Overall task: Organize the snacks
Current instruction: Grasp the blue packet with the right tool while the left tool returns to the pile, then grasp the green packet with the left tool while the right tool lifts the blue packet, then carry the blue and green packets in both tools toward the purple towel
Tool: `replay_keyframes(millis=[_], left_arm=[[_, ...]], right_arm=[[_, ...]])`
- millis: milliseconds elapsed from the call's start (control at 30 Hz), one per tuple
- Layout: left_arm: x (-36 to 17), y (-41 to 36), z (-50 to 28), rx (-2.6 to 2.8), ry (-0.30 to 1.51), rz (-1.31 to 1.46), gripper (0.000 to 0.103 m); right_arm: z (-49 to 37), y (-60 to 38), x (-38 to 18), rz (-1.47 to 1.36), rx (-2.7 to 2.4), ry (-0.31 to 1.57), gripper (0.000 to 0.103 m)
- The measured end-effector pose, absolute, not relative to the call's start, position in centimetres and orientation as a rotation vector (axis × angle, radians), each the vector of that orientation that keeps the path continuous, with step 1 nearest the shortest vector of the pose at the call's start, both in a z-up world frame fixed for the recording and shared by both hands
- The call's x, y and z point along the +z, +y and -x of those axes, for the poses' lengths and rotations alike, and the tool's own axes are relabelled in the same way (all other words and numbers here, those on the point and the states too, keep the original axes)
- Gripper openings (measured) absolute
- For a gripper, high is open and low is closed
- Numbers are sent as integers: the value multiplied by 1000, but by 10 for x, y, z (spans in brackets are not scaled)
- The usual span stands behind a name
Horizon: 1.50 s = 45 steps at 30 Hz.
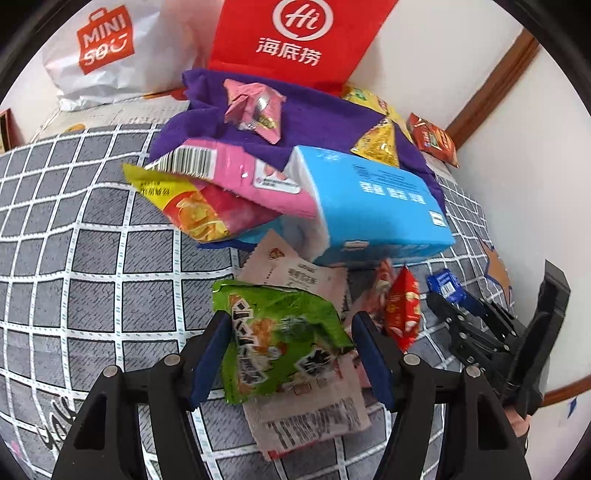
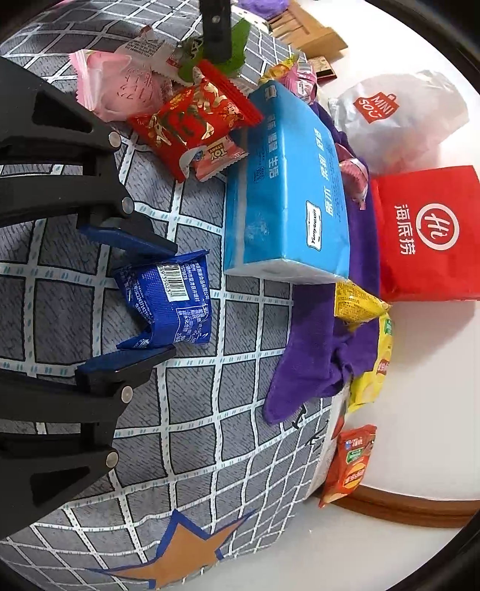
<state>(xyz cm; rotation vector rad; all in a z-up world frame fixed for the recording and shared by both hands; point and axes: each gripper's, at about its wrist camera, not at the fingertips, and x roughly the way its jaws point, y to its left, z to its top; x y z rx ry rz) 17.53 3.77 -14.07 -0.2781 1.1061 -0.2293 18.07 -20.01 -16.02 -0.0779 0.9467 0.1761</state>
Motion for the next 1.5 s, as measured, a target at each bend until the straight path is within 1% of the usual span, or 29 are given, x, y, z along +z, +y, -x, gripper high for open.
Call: replay_keyframes(millis=[100,233,300,467,567,900,933,1033,1233,1500], left_arm=[[-147,44,-177,-209,1101,321,65],[-149,47,-177,-233,1087,314,65],[-148,47,-174,-240,1078,297,60],[-143,45,-167,-261,1057,259,54],[-140,45,-164,-266,1048,251,53],[-131,49,-155,-272,1028,253,53],[-131,51,-154,-270,1028,255,53],[-129,54,-153,-263,1030,254,53],[-126,58,-152,-251,1015,243,53],[-114,59,-152,-257,991,228,53]], right_arm=[[-182,-201,-161,70,179,947,48],[-182,-198,-161,86,177,949,50],[-182,-199,-162,78,181,949,51],[-182,-200,-161,72,184,950,51],[-183,-200,-162,71,189,953,54],[-183,-199,-161,69,195,954,55],[-183,-200,-161,59,200,953,55],[-183,-204,-159,42,192,949,47],[-180,-209,-152,-25,207,962,46],[-177,-202,-124,4,201,921,46]])
